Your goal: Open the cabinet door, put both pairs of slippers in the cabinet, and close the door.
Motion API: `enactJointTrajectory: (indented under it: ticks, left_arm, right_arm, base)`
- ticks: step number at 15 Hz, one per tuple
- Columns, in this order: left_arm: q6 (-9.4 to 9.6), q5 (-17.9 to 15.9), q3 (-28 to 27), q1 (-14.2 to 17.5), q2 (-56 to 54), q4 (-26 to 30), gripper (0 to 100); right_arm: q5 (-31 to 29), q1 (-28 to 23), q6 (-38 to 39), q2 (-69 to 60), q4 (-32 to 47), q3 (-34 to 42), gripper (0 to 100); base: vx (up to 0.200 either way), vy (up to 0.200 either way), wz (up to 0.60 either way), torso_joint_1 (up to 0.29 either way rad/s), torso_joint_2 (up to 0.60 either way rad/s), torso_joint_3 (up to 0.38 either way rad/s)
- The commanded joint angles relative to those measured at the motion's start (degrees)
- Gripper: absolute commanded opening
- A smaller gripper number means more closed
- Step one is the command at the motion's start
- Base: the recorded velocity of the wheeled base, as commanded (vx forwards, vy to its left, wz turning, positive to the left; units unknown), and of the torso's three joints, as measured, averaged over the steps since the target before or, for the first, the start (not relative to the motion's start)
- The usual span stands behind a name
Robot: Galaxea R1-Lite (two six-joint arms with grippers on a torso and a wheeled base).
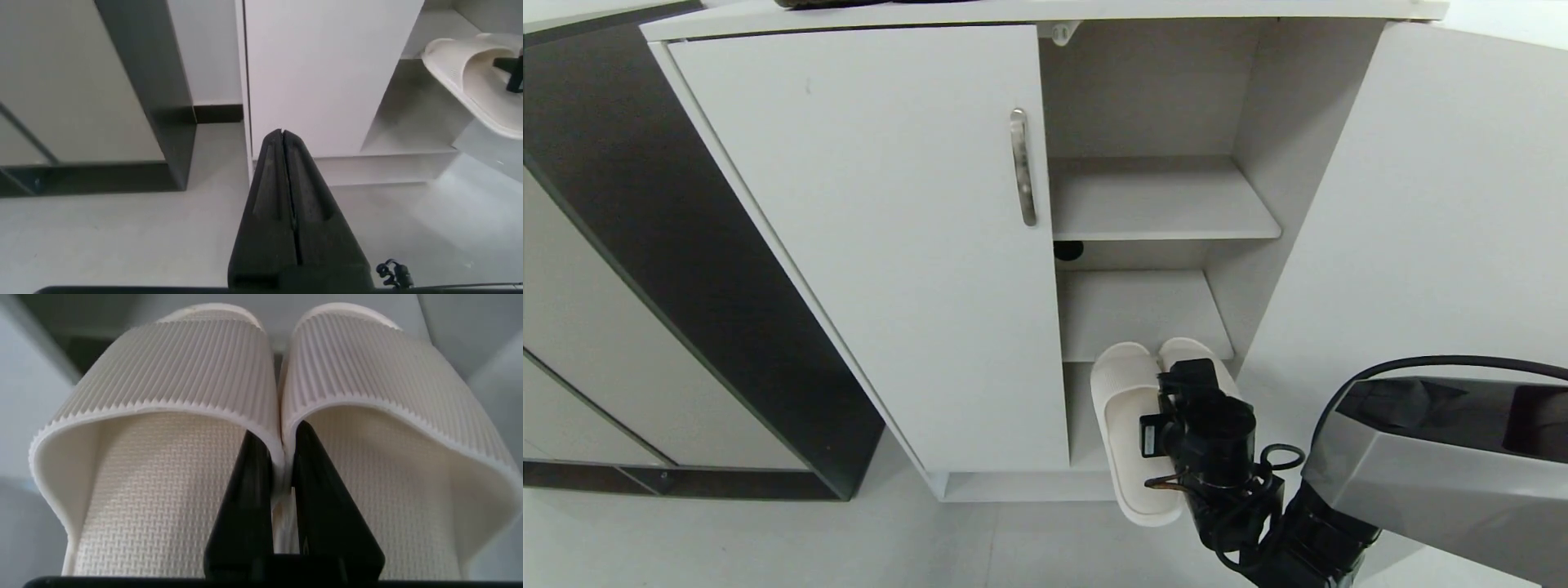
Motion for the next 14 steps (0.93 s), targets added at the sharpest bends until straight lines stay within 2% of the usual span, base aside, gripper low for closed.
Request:
enactJointTrajectory:
  ticks: [1, 4, 8, 11, 14]
  left_arm:
    - [-0.01, 0.0, 0.0, -0.1, 0.1, 0.0, 0]
    - [-0.01, 0.0, 0.0, -0.1, 0.1, 0.0, 0]
    - [-0.01, 0.0, 0.0, -0.1, 0.1, 0.0, 0]
    - [-0.01, 0.0, 0.0, -0.1, 0.1, 0.0, 0]
    - [-0.01, 0.0, 0.0, -0.1, 0.1, 0.0, 0]
  right_arm:
    - [0.0, 0.0, 0.0, -0.1, 0.0, 0.0, 0]
    - [0.1, -1.0, -0.8, 0.0, 0.0, -0.4, 0]
    - [0.6, -2.8, -1.6, 2.7, 0.6, -7.8, 0]
    - [0.7, -3.4, -1.0, 5.4, 6.3, -15.4, 0]
    - [1.0, -4.4, -1.3, 7.7, 8.2, -21.2, 0]
  base:
    - [0.200, 0.000, 0.00, 0.002, 0.00, -0.002]
    - [0.200, 0.000, 0.00, -0.001, 0.01, 0.002]
    - [0.000, 0.000, 0.00, 0.000, 0.00, 0.000]
    - [0.000, 0.000, 0.00, 0.000, 0.00, 0.000]
    - [0.000, 0.000, 0.00, 0.000, 0.00, 0.000]
